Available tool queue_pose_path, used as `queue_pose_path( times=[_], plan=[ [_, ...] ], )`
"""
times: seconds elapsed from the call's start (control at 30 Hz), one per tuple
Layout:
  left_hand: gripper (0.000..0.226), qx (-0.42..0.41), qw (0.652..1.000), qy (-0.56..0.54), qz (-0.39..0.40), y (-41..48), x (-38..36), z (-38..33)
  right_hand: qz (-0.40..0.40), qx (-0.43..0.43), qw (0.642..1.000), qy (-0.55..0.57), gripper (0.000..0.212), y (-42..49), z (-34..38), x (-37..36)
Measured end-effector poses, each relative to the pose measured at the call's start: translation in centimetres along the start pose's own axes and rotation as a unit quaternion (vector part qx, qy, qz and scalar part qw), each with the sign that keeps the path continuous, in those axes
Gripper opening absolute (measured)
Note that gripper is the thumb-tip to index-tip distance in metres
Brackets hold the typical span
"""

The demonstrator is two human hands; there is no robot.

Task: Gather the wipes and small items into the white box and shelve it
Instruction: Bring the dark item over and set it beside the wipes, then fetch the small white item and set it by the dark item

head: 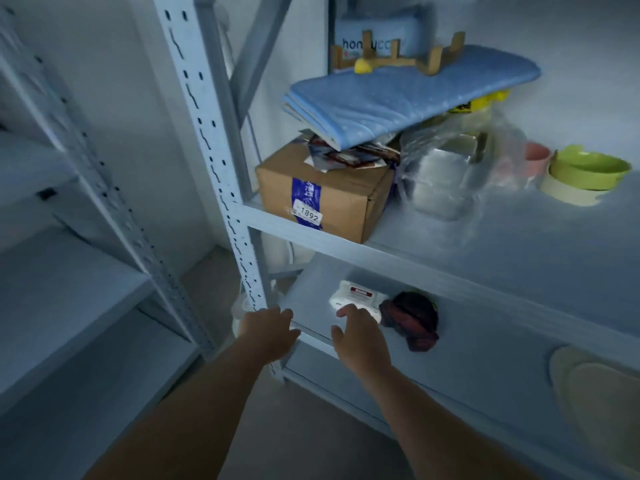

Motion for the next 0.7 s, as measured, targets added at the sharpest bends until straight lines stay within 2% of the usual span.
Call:
queue_pose_path(
  times=[0.17, 0.33, 0.53, 0.7],
  plan=[
    [0.055, 0.093, 0.996, 0.005, 0.013, -7.0, 2.0, 7.9, 0.046, 0.08, 0.995, -0.035, 0.033, -1.8, 7.7, -1.5],
    [0.035, 0.158, 0.987, -0.002, 0.008, -13.8, 4.7, 15.3, 0.072, 0.149, 0.986, -0.034, 0.037, -3.6, 16.9, -3.4],
    [0.048, 0.234, 0.972, 0.009, -0.028, -18.8, 8.7, 26.8, 0.076, 0.222, 0.972, -0.017, 0.044, -4.8, 29.9, -6.9],
    [0.054, 0.272, 0.96, 0.02, -0.06, -20.6, 11.9, 37.9, 0.061, 0.249, 0.966, 0.009, 0.037, -4.5, 40.4, -10.2]
  ],
)
Point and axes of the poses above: each hand's wrist, its own y-axis towards the middle knuckle, its own x-axis out of the back of the hand, z = x × y, the point moved 4 cm from there along y, towards the middle knuckle, and after that the axes turned 6 degrees about -z, right-handed, at the moved point
